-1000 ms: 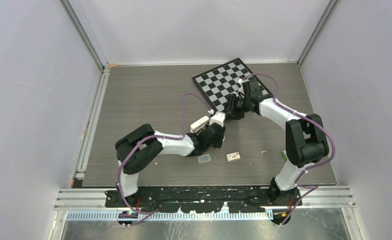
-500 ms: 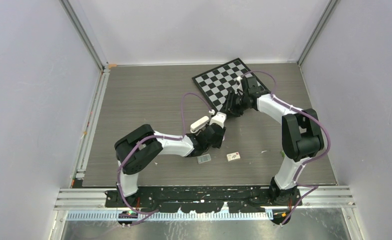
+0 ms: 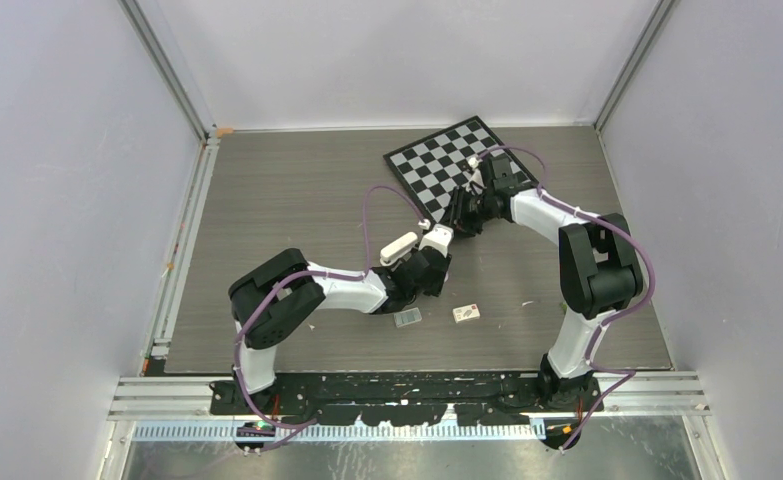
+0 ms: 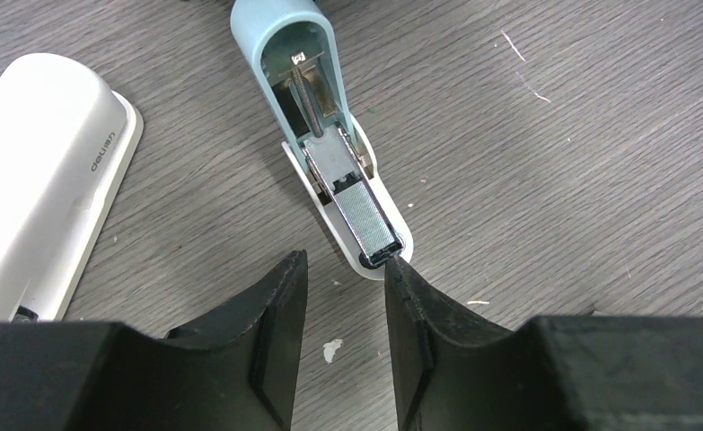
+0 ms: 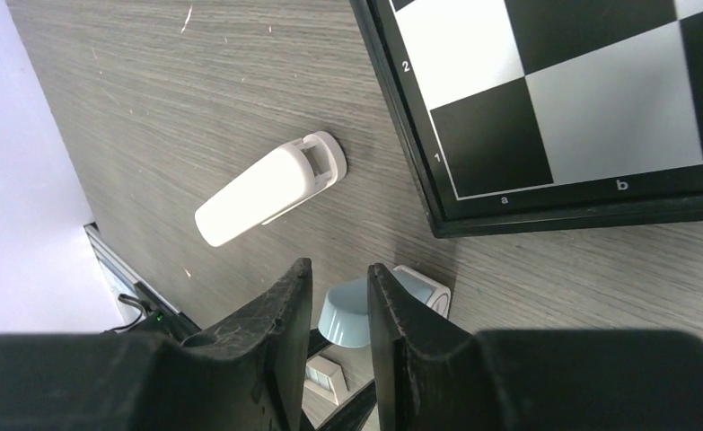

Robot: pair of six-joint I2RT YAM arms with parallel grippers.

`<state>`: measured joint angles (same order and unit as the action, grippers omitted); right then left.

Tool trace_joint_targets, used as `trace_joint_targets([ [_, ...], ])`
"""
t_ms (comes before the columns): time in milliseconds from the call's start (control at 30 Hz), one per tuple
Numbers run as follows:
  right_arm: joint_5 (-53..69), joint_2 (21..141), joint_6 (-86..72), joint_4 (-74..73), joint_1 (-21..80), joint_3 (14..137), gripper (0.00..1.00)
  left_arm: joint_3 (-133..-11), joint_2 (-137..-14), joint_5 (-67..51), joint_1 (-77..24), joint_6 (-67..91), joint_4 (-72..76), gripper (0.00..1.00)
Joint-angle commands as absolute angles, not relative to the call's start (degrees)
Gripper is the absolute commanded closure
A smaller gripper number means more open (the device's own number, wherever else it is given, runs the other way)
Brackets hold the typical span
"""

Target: Load the staples into the stapler

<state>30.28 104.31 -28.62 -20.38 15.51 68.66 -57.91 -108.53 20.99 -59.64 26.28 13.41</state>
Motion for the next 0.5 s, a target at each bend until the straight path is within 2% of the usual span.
trace_joint_targets([
  [0,33.38,102.35,-28.08,-18.74,15.37,67.38,0.66,-58.26,-107.76,23.28,-59.42,24.11,13.1,0.62],
  [467,32.15,96.62,-25.93,-22.56,15.46,61.9,0.66,-58.49,-107.29,24.41,-59.38,22.9,11.93,0.62],
])
